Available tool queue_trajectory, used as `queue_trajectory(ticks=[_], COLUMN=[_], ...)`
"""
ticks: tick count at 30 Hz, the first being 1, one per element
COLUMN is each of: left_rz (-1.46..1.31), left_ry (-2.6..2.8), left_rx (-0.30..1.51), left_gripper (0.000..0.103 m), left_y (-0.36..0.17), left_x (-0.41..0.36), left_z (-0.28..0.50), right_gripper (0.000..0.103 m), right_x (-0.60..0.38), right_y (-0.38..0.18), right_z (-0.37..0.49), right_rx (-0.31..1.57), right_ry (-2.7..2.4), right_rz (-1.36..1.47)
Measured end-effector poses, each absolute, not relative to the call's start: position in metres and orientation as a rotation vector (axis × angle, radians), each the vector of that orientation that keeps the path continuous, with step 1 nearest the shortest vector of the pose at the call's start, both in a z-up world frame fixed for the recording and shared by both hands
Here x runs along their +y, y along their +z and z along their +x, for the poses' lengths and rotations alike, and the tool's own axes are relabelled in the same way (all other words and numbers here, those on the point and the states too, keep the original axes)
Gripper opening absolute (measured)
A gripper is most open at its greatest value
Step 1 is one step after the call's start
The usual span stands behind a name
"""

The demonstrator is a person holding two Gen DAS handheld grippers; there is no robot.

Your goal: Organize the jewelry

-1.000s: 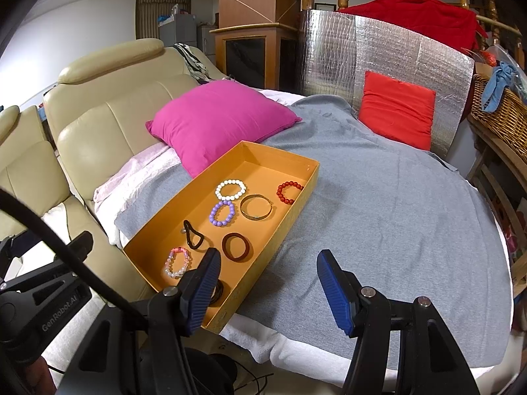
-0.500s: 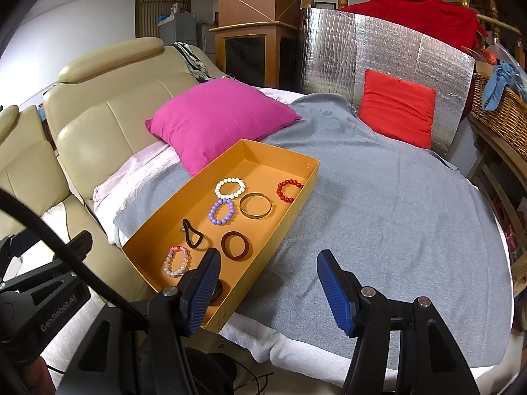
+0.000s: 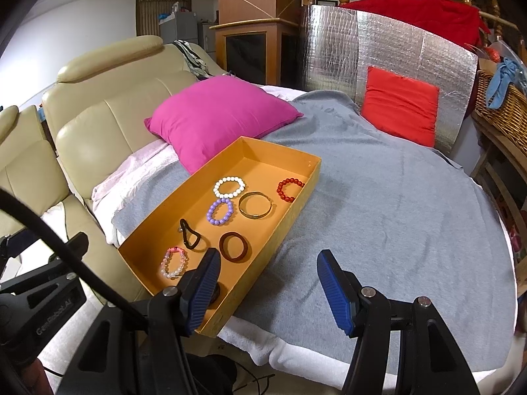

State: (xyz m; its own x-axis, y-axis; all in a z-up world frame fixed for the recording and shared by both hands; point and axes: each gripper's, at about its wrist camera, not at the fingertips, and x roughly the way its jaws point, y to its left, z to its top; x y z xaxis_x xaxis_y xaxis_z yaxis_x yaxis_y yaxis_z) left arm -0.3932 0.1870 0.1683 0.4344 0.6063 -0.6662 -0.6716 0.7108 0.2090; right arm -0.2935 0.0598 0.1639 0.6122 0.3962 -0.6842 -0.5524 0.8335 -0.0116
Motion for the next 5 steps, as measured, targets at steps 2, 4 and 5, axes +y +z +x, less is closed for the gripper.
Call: queue_trajectory(ticks=[2, 4, 5], left_rz=[-0.069, -0.058, -0.06], left_ry=[0.792, 0.751, 0.713], left_rx=[0.779, 0.783, 0.788], left_gripper=[0.072, 0.072, 0.072], left_y=[0.171, 0.174, 0.176], left_x=[0.181, 0.173, 0.166], left_z=[-0.385, -0.37, -0.359], right_gripper=[0.065, 0.065, 0.065], right_x=[0.056, 0.048, 0.041], right_y=[0.162, 0.161, 0.16], right_z=[-0.285, -0.274, -0.268], right_rx=[0.734, 0.74, 0.744], right_ry=[0.558, 0.552, 0.55], right_rz=[-0.218, -0.202, -0.193])
